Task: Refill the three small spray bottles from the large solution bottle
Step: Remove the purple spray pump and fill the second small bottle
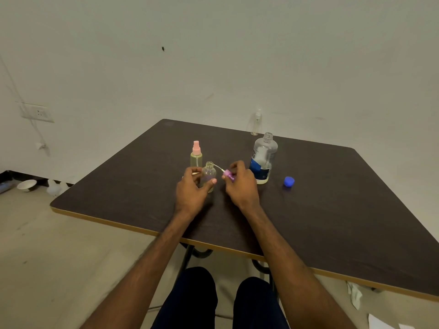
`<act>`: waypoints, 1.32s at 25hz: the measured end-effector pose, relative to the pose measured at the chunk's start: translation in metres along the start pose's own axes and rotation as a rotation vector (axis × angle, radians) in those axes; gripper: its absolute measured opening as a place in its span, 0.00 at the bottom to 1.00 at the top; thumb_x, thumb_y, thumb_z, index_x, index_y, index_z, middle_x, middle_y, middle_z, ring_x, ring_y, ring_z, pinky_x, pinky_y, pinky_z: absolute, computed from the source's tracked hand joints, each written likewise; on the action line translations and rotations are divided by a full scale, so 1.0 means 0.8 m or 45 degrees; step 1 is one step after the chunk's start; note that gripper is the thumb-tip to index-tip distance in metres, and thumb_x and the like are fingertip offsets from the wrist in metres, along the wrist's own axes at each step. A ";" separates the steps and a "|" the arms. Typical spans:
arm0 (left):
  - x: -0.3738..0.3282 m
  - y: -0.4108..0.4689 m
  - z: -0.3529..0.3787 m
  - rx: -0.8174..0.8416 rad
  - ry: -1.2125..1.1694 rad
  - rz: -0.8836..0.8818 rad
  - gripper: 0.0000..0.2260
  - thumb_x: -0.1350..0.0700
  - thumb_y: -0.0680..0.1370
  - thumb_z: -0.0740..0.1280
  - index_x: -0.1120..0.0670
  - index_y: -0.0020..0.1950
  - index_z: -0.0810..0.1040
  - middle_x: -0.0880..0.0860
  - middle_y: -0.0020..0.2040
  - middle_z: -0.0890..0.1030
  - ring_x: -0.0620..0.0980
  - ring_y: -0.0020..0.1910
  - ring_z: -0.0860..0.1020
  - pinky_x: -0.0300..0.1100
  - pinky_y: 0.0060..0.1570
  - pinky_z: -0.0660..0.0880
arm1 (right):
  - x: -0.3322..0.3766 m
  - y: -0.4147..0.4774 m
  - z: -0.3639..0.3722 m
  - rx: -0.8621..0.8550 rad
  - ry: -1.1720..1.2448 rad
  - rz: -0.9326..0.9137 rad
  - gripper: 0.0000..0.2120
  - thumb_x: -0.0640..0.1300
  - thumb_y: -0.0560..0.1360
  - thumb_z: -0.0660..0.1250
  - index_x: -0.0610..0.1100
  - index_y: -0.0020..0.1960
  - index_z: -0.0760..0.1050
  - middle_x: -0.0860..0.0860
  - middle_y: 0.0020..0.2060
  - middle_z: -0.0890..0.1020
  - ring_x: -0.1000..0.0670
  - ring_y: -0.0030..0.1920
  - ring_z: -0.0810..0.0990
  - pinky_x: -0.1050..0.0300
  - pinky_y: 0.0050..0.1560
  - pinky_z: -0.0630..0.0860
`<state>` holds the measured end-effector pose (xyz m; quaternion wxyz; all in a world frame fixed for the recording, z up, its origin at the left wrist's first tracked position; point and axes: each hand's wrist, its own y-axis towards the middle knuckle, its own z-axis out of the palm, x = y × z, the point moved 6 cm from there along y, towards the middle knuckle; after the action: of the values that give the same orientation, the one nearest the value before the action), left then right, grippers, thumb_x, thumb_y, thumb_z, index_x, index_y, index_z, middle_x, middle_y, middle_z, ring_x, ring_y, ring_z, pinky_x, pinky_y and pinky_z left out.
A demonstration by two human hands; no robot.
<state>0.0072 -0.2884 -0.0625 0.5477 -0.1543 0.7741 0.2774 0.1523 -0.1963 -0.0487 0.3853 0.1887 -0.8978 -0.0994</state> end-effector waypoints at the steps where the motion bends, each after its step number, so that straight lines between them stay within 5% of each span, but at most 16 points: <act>1: 0.002 0.000 0.000 -0.011 0.002 -0.014 0.23 0.53 0.72 0.77 0.53 0.64 0.73 0.52 0.61 0.81 0.45 0.59 0.79 0.34 0.53 0.75 | 0.002 0.003 0.003 0.003 -0.071 0.007 0.15 0.49 0.77 0.69 0.47 0.60 0.71 0.47 0.52 0.78 0.52 0.50 0.77 0.53 0.53 0.79; 6: -0.002 -0.001 -0.001 -0.025 -0.014 -0.045 0.23 0.54 0.72 0.77 0.53 0.64 0.73 0.52 0.61 0.82 0.39 0.52 0.78 0.25 0.45 0.71 | 0.009 0.007 0.012 0.047 -0.381 -0.097 0.15 0.49 0.78 0.66 0.43 0.62 0.74 0.46 0.56 0.78 0.47 0.58 0.73 0.51 0.57 0.75; 11: -0.005 -0.004 -0.001 0.002 -0.005 -0.042 0.25 0.56 0.72 0.77 0.54 0.66 0.72 0.53 0.63 0.81 0.40 0.55 0.77 0.27 0.48 0.72 | 0.009 -0.006 0.000 0.028 -0.257 -0.014 0.26 0.49 0.78 0.68 0.43 0.72 0.66 0.46 0.67 0.73 0.47 0.67 0.68 0.51 0.66 0.69; 16: -0.008 -0.006 0.005 0.096 0.020 -0.016 0.26 0.56 0.73 0.76 0.54 0.68 0.72 0.54 0.66 0.79 0.48 0.63 0.78 0.35 0.56 0.73 | -0.007 -0.052 -0.068 -0.600 0.154 -0.088 0.17 0.48 0.76 0.70 0.44 0.62 0.72 0.49 0.56 0.75 0.52 0.56 0.73 0.55 0.55 0.76; 19: -0.011 -0.006 0.008 0.150 0.063 0.010 0.25 0.55 0.74 0.75 0.54 0.68 0.72 0.55 0.67 0.78 0.51 0.65 0.77 0.38 0.58 0.72 | -0.041 -0.051 -0.101 -0.874 0.386 0.062 0.22 0.48 0.74 0.73 0.43 0.63 0.69 0.48 0.58 0.73 0.49 0.57 0.73 0.56 0.55 0.75; 26: -0.006 -0.004 0.011 0.177 0.050 0.000 0.25 0.55 0.74 0.75 0.54 0.68 0.71 0.55 0.67 0.78 0.52 0.66 0.76 0.41 0.60 0.72 | -0.079 0.009 -0.073 -0.556 0.559 0.225 0.44 0.52 0.70 0.76 0.46 0.77 0.54 0.47 0.73 0.65 0.48 0.73 0.64 0.52 0.72 0.64; 33: -0.004 -0.004 0.011 0.168 0.037 0.032 0.25 0.54 0.74 0.75 0.53 0.68 0.72 0.54 0.66 0.79 0.51 0.65 0.77 0.41 0.60 0.74 | -0.080 0.028 -0.062 -0.409 0.544 0.142 0.40 0.50 0.71 0.76 0.46 0.75 0.59 0.49 0.69 0.72 0.50 0.67 0.73 0.51 0.66 0.73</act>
<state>0.0165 -0.2860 -0.0625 0.5417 -0.1121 0.8006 0.2304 0.2230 -0.1511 -0.0492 0.5959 0.0922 -0.7778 -0.1770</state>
